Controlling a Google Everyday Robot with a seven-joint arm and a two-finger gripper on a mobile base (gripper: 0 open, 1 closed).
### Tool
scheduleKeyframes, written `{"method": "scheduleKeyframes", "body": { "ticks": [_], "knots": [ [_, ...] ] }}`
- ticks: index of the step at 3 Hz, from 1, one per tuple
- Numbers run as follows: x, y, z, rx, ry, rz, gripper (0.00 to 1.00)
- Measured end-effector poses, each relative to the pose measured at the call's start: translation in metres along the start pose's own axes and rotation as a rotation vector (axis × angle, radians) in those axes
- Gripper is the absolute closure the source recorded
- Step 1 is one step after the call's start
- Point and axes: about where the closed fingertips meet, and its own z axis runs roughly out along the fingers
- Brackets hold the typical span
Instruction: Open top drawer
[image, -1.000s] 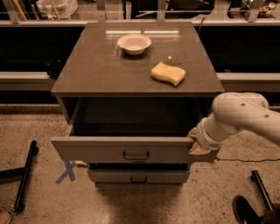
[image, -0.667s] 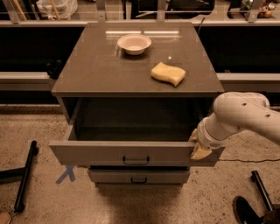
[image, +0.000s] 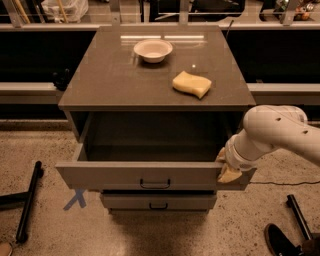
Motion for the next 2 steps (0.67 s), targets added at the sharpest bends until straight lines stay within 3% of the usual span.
{"method": "scheduleKeyframes", "body": {
  "ticks": [1,2],
  "knots": [
    [-0.0003,0.0007,0.0007,-0.002,0.0,-0.001,0.16],
    [-0.0014,0.0017,0.0013,-0.007,-0.001,-0.004,0.0]
  ]
}}
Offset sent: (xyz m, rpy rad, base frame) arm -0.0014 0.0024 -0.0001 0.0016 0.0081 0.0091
